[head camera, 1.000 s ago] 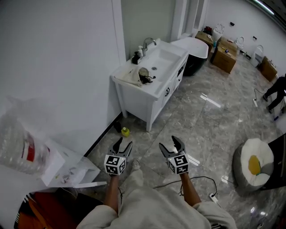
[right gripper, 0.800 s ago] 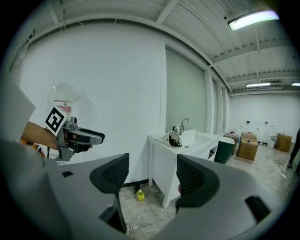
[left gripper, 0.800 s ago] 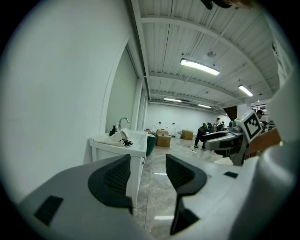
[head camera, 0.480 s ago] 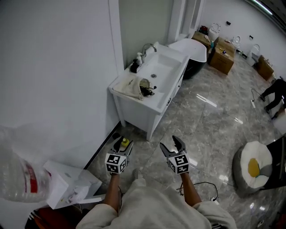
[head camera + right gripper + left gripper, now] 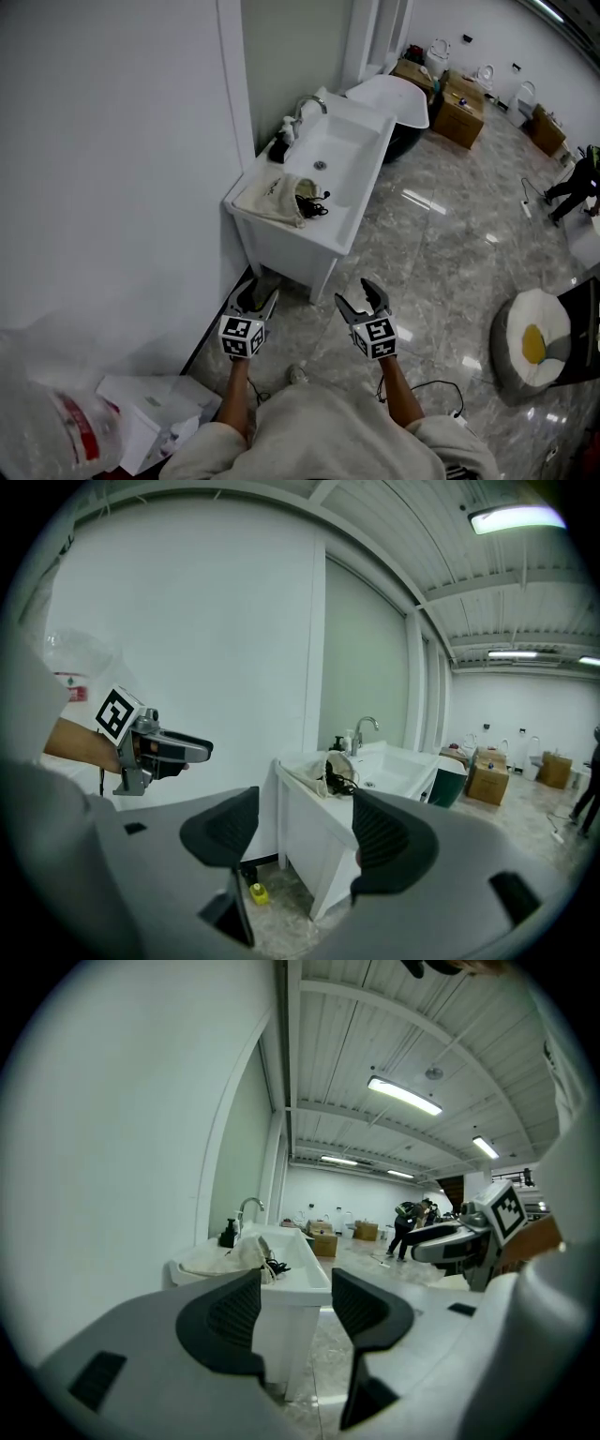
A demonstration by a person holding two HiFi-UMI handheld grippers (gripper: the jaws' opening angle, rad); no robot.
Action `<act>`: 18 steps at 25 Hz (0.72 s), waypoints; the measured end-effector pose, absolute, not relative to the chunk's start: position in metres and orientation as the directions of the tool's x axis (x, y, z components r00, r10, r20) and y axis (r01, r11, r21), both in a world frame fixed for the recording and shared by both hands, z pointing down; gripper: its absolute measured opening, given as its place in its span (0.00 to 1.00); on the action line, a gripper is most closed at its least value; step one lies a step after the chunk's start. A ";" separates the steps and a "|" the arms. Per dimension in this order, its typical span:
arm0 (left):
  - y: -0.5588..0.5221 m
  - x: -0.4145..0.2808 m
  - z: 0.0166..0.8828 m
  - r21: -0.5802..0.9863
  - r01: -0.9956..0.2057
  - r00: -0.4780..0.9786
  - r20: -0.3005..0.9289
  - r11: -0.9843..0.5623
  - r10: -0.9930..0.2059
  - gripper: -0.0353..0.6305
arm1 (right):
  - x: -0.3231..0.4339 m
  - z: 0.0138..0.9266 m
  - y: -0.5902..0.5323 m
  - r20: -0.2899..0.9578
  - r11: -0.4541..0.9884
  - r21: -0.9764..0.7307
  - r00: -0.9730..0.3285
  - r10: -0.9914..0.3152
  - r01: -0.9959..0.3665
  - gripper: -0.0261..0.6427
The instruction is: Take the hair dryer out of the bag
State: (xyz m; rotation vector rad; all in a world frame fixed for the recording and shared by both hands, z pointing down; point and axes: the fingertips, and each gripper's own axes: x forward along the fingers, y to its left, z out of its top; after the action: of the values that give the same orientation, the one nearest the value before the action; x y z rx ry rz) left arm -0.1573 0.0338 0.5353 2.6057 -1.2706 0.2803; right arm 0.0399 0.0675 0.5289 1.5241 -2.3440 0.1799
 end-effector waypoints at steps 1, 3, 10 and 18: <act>0.025 -0.159 0.537 0.121 -0.789 0.610 0.268 -0.602 -0.746 0.38 | 0.038 0.531 0.061 0.350 0.413 0.077 -0.363 -0.864 -0.908 0.48; 0.013 -0.162 0.539 0.123 -0.785 0.615 0.270 -0.607 -0.741 0.38 | 0.035 0.534 0.051 0.356 0.407 0.076 -0.357 -0.864 -0.910 0.48; -0.014 -0.169 0.545 0.122 -0.778 0.623 0.282 -0.616 -0.730 0.38 | 0.027 0.543 0.026 0.373 0.407 0.077 -0.352 -0.858 -0.910 0.48; -0.044 -0.180 0.553 0.120 -0.800 0.594 0.290 -0.588 -0.750 0.38 | 0.020 0.555 -0.008 0.378 0.435 0.065 -0.381 -0.844 -0.898 0.48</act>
State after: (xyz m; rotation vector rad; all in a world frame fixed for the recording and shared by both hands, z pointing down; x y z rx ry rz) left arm -0.1796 -0.0438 0.5533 2.5859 -1.2800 0.3066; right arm 0.0197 -0.0085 0.5553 1.4863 -2.3382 0.2134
